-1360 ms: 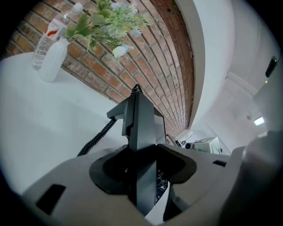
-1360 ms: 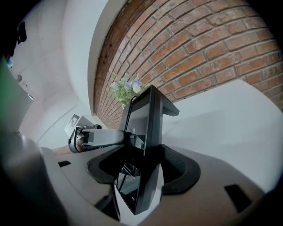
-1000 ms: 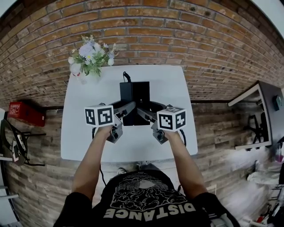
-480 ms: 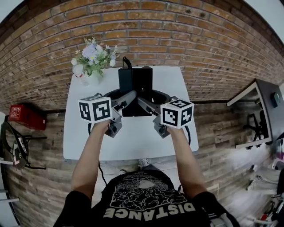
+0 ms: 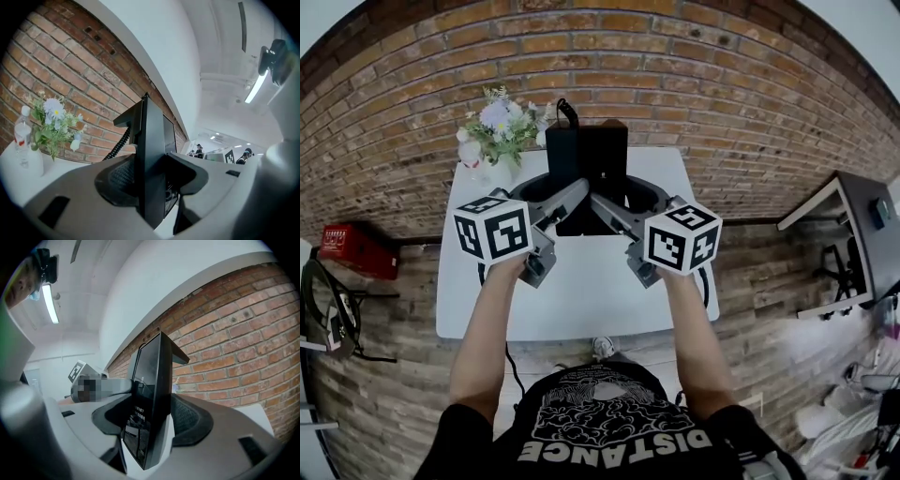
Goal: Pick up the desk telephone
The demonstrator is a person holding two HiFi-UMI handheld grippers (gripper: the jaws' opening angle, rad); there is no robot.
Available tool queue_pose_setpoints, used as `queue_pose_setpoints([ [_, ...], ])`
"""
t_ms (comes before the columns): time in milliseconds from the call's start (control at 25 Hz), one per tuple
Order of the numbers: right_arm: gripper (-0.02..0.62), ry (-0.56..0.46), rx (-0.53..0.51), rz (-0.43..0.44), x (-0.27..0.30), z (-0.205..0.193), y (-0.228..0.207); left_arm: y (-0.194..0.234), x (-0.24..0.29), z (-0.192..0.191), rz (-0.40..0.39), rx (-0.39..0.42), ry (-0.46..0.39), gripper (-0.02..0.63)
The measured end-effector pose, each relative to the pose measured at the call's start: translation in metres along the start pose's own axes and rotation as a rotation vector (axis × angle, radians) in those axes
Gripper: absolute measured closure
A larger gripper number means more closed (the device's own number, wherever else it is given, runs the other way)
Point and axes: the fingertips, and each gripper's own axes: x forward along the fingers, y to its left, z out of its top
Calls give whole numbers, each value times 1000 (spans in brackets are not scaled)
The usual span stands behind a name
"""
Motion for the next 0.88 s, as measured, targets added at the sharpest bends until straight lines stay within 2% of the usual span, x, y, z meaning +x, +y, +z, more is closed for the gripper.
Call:
queue_pose_setpoints([
  [400, 342, -51, -50, 8, -4, 22, 16, -15, -12, 22, -1, 67, -39, 400],
  [880, 341, -37, -46, 10, -2, 17, 18, -13, -15, 17, 3, 45, -33, 400],
])
